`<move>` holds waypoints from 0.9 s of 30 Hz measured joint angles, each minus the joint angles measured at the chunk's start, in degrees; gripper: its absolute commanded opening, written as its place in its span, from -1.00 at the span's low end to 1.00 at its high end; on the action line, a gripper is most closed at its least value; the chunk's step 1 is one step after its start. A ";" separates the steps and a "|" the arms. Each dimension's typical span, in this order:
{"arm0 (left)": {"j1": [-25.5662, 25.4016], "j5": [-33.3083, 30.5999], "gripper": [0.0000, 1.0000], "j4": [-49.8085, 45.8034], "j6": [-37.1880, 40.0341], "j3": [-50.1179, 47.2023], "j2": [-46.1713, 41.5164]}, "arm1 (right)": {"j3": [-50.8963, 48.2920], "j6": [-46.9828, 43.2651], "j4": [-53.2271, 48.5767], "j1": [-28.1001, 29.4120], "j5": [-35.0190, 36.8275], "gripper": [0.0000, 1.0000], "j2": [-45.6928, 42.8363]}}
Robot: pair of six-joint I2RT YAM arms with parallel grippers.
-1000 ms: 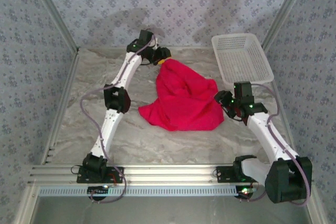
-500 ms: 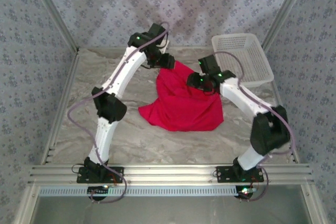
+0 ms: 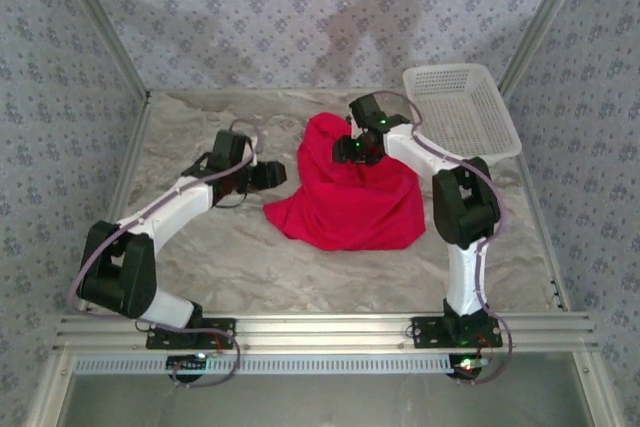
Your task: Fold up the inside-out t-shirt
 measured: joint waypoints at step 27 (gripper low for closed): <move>6.19 2.19 -1.00 1.29 -0.76 -6.73 0.52 | 5.01 -3.37 -10.71 -2.71 0.46 -1.00 2.64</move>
